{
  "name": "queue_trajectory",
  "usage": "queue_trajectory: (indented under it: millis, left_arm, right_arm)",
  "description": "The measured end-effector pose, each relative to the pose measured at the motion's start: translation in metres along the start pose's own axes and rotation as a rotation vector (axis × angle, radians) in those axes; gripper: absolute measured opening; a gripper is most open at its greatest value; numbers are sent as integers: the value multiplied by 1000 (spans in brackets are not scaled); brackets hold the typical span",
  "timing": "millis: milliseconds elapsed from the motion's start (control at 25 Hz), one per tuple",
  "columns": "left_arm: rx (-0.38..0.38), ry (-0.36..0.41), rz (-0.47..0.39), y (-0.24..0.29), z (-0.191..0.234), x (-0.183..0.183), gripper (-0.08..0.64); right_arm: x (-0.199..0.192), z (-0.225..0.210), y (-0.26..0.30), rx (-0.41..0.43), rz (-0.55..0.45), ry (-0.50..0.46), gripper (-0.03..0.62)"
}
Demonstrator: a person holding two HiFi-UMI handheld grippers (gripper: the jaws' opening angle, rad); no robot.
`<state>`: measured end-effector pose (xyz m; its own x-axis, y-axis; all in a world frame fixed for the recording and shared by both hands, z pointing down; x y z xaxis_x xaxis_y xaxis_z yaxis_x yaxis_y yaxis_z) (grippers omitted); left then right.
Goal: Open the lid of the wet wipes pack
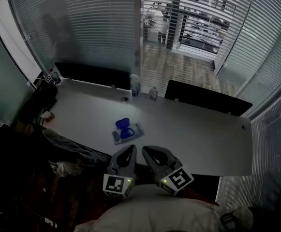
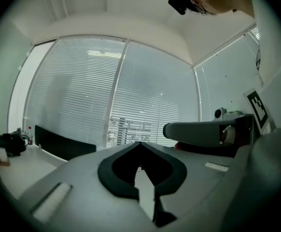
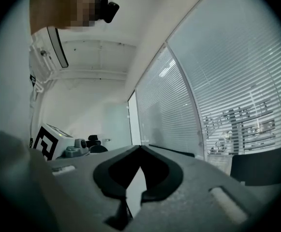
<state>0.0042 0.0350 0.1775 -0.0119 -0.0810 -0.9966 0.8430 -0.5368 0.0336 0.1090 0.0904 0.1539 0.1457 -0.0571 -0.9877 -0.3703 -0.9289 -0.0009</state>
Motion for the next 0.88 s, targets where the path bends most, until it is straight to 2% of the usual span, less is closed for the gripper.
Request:
queue_trajectory:
  millis: [160,600,880]
  left_arm:
    - [-8,-23,7,0,-4,-1,3]
    - [-13,-16,21,-1,-8,1,3]
    - [-7,-10,23,2,-6,5,3]
  right_arm:
    - [-8,-6,-4,-17,16,52,2]
    - [6,-5,-9,-35,-18,-8,-1]
    - [6,-8,-6,-26,-13,-4,0]
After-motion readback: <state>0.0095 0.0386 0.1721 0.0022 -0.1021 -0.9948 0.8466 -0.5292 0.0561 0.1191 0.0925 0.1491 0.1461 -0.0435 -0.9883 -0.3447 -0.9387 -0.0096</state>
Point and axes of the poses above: the fingertips, and each gripper's own axes: y forward along the fingers, z to its left, x out of its top, the point moved 7 cm from there along -y, backward along the fingers, and after that the axes turned 3 degrees about y, right-handed, at the moved point
